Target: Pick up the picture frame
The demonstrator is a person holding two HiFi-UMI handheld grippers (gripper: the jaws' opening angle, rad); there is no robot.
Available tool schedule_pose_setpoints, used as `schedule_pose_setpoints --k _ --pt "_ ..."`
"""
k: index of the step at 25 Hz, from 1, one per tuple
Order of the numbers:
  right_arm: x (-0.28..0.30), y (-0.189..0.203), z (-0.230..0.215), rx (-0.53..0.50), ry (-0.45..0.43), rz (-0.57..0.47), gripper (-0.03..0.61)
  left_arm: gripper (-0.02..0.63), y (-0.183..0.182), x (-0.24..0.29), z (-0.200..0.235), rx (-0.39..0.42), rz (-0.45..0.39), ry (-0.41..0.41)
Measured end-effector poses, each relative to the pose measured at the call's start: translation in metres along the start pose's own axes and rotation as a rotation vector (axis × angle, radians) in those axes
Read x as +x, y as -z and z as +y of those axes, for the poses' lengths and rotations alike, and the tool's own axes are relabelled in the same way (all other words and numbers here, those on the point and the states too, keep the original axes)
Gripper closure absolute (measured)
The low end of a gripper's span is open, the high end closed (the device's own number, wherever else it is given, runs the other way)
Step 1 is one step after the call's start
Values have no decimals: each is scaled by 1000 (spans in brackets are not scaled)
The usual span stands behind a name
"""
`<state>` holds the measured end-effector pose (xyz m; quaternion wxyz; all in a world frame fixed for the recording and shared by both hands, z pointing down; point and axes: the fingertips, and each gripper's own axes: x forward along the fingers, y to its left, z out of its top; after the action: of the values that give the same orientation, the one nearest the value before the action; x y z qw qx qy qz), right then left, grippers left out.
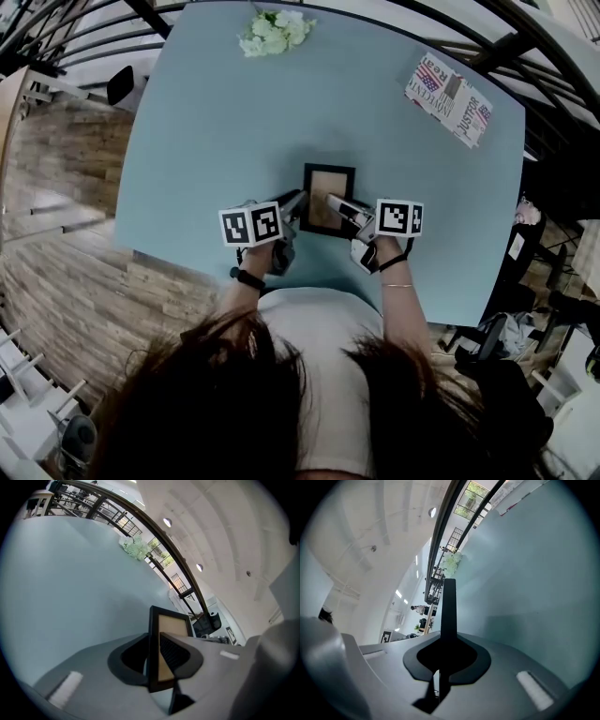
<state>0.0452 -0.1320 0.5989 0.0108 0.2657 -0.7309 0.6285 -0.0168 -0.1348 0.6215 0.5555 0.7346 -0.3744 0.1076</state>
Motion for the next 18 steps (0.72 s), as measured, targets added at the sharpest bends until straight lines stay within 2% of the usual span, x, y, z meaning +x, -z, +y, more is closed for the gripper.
schedule_pose_setpoints --k 6,14,18 --pt "-28 -12 22 -65 -16 -76 568 479 -6 -12 -24 55 -43 26" --pt "-79 -22 78 -223 -61 -197 568 479 -19 -39 -67 192 -131 48" --pt "-110 -29 99 -310 -54 -267 568 479 -19 -50 -91 251 -160 69"
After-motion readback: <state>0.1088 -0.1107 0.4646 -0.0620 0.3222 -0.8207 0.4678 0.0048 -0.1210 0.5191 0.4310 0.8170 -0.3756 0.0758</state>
